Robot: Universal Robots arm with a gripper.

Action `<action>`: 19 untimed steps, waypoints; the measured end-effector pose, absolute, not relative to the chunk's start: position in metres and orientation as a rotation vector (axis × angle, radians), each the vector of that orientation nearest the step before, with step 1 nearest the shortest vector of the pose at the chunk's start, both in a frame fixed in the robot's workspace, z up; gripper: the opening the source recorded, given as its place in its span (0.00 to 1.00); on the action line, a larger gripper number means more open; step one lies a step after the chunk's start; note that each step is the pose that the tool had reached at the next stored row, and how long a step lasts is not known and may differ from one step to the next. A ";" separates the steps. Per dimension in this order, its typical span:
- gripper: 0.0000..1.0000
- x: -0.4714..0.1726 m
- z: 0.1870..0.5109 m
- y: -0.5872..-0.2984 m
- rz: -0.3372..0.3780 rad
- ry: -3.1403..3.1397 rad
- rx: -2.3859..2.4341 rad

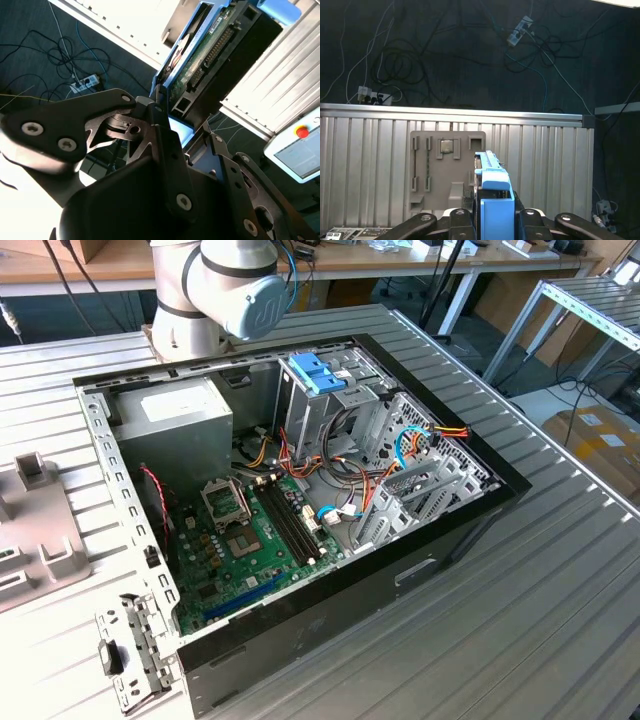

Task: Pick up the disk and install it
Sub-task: 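Pick up the disk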

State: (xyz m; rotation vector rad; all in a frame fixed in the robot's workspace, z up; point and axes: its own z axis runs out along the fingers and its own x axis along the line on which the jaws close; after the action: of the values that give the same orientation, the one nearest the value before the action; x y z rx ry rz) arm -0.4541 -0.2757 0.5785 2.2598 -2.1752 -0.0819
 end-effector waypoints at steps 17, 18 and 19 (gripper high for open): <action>0.37 -0.447 0.578 -0.285 -0.082 -2.175 2.260; 0.37 -0.447 0.578 -0.285 -0.082 -2.175 2.260; 0.37 -0.446 0.578 -0.285 -0.082 -2.175 2.260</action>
State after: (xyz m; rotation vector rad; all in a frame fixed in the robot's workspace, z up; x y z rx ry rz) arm -0.4456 -0.2853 0.5780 2.2599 -2.1753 -0.0818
